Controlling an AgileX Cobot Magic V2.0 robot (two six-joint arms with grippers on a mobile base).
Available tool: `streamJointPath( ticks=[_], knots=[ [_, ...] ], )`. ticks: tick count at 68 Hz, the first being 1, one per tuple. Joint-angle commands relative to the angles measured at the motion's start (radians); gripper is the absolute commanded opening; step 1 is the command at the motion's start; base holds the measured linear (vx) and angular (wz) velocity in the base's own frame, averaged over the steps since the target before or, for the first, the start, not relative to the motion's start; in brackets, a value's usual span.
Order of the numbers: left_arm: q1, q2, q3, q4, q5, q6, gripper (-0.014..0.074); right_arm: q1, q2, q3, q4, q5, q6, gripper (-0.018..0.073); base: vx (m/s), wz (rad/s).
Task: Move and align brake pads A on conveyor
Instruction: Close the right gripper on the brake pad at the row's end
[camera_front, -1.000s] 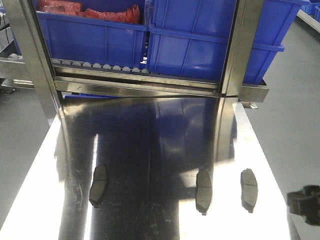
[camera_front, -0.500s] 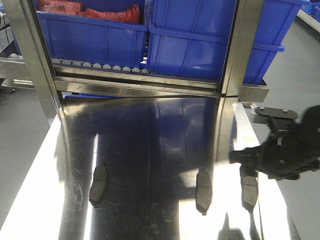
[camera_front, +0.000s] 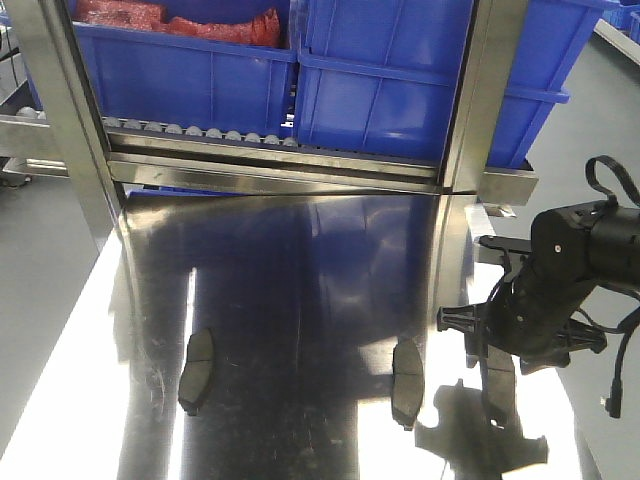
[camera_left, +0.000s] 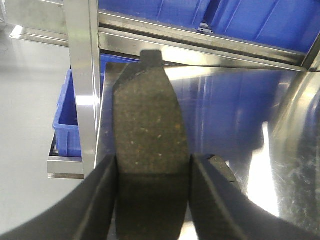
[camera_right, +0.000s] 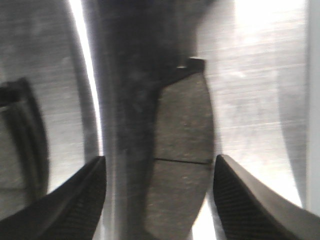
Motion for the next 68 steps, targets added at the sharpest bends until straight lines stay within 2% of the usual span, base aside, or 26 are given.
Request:
streamJointPath(
  ticks=[1,57,63,68],
  knots=[
    [-0.003,0.001,-0.028,-0.007,-0.098,-0.01,-0.0006,-0.004,-0.038,-0.036,-0.05,0.004,0.024,0.0454,0.0,0.0],
    [-0.003,0.001,-0.028,-0.007,-0.098,-0.01,-0.0006,-0.004,0.039,-0.037,-0.053,-0.022,0.033,0.0449,0.0,0.0],
    [-0.003,0.001,-0.028,-0.007,-0.098,-0.01,-0.0006,-0.004,0.039,-0.037,-0.056,-0.026,0.033,0.0406,0.0,0.0],
    [-0.003,0.001,-0.028,-0.007,-0.098,-0.01,-0.0006,-0.004,0.039,-0.037,-0.059,-0.026,0.033,0.0333,0.0,0.0]
  ],
)
